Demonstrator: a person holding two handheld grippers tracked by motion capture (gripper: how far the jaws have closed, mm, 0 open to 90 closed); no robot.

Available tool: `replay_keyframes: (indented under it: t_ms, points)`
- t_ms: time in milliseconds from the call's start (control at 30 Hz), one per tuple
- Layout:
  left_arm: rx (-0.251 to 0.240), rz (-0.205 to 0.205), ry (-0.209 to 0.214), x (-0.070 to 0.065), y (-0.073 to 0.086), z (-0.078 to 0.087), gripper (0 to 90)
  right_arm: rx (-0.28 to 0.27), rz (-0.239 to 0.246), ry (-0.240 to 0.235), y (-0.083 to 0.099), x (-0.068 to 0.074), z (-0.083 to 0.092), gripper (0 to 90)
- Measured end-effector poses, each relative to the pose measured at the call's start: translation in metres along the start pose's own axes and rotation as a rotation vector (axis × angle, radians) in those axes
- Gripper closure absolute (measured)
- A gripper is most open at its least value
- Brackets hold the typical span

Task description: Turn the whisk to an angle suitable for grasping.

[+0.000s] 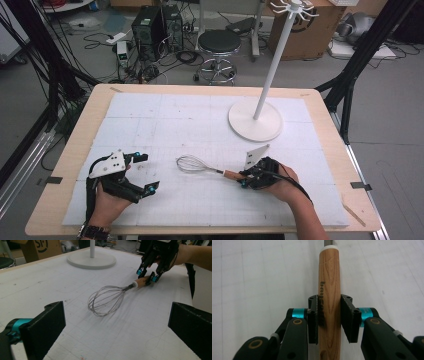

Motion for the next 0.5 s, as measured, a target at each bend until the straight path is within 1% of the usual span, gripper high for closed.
replay_keyframes:
  t_ms: [33, 67, 100, 133, 167, 200, 233, 300, 500]
  points:
    - [0.0, -0.002, -0.003, 0.0, 0.0, 0.001, 1.7, -0.004, 0.022, -0.016, -0.009, 0.0, -0.006, 69.9]
    - [-0.002, -0.001, -0.004, 0.0, 0.0, 0.001, 1.7, -0.004, 0.022, -0.016, -0.009, 0.0, -0.006, 69.9]
    - [-0.002, -0.002, -0.002, 0.0, 0.0, 0.001, 1.7, -0.001, 0.037, -0.028, -0.018, 0.0, -0.012, 69.9]
    - [-0.003, -0.002, -0.004, 0.001, 0.0, 0.002, 1.7, 0.0, 0.051, -0.033, -0.022, 0.0, -0.014, 69.9]
    - [-0.004, 0.001, -0.005, 0.001, 0.0, 0.002, 1.7, 0.0, 0.051, -0.033, -0.022, 0.0, -0.014, 69.9]
    - [-0.004, 0.0, -0.006, 0.001, 0.0, 0.002, 1.7, 0.001, 0.062, -0.043, -0.03, 0.001, -0.019, 69.9]
    - [-0.004, 0.001, -0.005, 0.001, 0.0, 0.003, 1.7, 0.001, 0.062, -0.043, -0.03, 0.001, -0.019, 69.9]
    - [-0.004, -0.002, -0.01, 0.001, 0.0, 0.003, 1.7, 0.0, 0.08, -0.047, -0.038, 0.001, -0.023, 69.9]
    - [0.002, -0.004, -0.009, 0.0, 0.0, 0.003, 1.7, -0.01, 0.105, -0.068, -0.056, 0.004, -0.034, 69.9]
Point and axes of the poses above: each handheld gripper's, and its own axes: z roughly backward along the jaws, y roughly out of its underside, x roughly to its left, the point moved 3 cm from there along -z, roughly forward along the jaws, and after that the axes turned 3 degrees about z, right-handed, at the moved point
